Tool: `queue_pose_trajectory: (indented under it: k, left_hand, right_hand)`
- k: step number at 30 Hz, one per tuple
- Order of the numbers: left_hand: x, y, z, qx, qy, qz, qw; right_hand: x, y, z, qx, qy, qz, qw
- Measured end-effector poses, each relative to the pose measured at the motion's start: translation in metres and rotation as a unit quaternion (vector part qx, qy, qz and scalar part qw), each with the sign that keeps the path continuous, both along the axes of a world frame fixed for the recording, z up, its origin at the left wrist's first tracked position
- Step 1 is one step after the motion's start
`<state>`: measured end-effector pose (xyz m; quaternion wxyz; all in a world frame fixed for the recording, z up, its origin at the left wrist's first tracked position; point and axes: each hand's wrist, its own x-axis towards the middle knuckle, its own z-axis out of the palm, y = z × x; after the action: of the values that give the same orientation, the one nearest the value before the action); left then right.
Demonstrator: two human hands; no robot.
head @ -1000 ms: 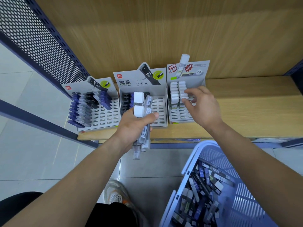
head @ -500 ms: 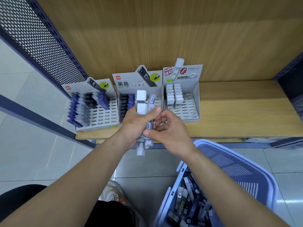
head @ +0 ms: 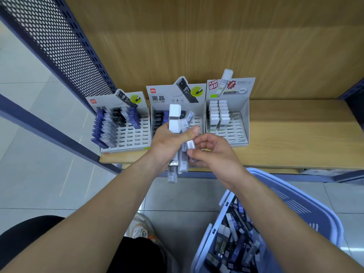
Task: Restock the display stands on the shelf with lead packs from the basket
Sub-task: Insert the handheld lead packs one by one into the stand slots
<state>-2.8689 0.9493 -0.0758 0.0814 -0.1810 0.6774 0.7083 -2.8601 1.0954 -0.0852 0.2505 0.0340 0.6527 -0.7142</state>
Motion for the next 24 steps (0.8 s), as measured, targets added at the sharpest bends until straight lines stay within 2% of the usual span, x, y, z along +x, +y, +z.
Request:
queue_pose_trajectory:
  k: [10, 17, 24]
  left_hand:
    - [-0.001, -0.002, 0.000, -0.050, 0.030, 0.011, 0.998]
    - [0.001, -0.003, 0.007, -0.038, 0.026, 0.002, 0.999]
    - [0.003, -0.010, 0.007, -0.052, 0.013, 0.027, 0.998]
  right_hand:
    - [0.000, -0.001, -0.007, -0.078, -0.021, -0.019, 0.997]
    - [0.003, -0.001, -0.011, -0.151, -0.048, -0.064, 0.985]
    - [-0.013, 0.009, -0.009, -0.170, 0.007, -0.153, 0.973]
